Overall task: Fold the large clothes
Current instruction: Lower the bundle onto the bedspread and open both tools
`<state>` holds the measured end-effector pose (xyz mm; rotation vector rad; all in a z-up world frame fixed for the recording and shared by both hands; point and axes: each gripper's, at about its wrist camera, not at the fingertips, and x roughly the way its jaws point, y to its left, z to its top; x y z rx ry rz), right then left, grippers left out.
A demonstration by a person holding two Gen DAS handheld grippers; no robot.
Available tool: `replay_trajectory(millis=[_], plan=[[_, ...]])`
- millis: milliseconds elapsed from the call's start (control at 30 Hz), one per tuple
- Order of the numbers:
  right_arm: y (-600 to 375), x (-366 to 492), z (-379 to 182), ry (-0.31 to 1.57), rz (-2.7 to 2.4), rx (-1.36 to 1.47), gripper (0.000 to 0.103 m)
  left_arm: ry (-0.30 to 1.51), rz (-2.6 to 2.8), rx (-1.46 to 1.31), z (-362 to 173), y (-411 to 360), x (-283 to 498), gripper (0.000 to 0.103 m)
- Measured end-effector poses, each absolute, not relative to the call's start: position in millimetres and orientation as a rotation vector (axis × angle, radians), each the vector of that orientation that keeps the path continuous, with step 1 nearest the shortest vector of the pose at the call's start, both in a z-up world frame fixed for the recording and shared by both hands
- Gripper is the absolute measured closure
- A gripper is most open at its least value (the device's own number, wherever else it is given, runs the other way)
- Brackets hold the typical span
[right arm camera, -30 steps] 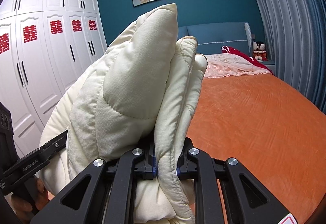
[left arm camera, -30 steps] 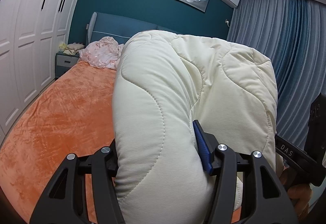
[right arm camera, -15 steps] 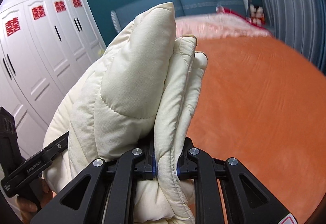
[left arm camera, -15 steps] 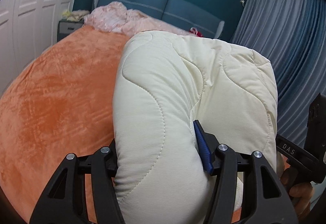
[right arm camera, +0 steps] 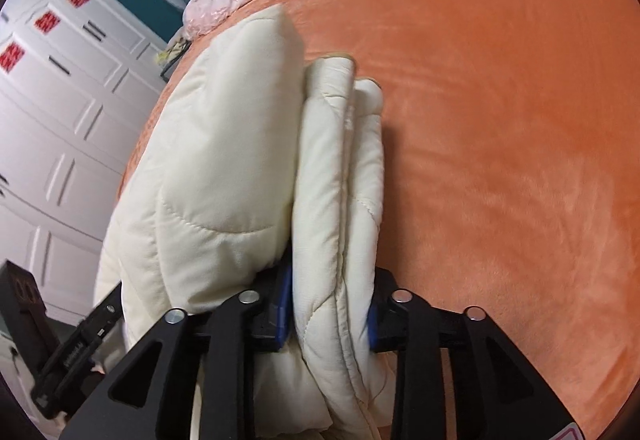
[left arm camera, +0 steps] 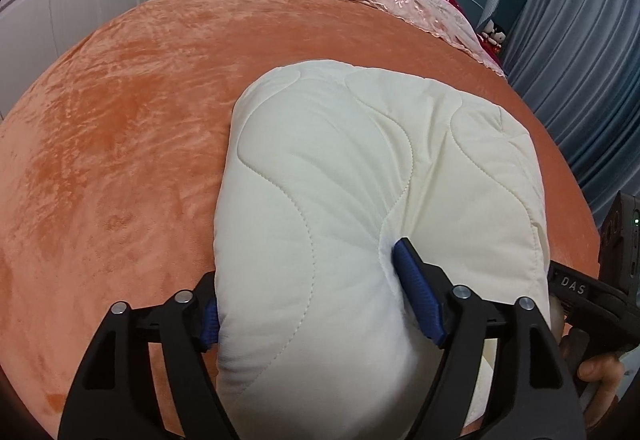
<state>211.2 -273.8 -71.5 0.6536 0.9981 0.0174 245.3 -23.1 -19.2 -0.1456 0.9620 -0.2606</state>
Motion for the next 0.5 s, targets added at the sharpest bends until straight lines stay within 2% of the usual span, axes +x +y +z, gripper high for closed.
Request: replay_trajectory(millis=[100,267,433,500], plan=[[-286,198,-69,0.981,-0.006,0.703,0.061,0.94,-0.211,-0.07,-13,-26,240,0.014],[-300,161,-34,0.872,-0.091,0.692,0.06,0.949,-0.187,-0.017,1,-24,233,0.014],[-290,171,-4,0.811,-0.018,0.646,0.043,0.966,-0.161,-0.013,13,-31,228,0.014],[-286,188,-2,0.827,-0.01,0.629,0.041,0.974,-0.15,-0.018,19,-34,228,0.014]])
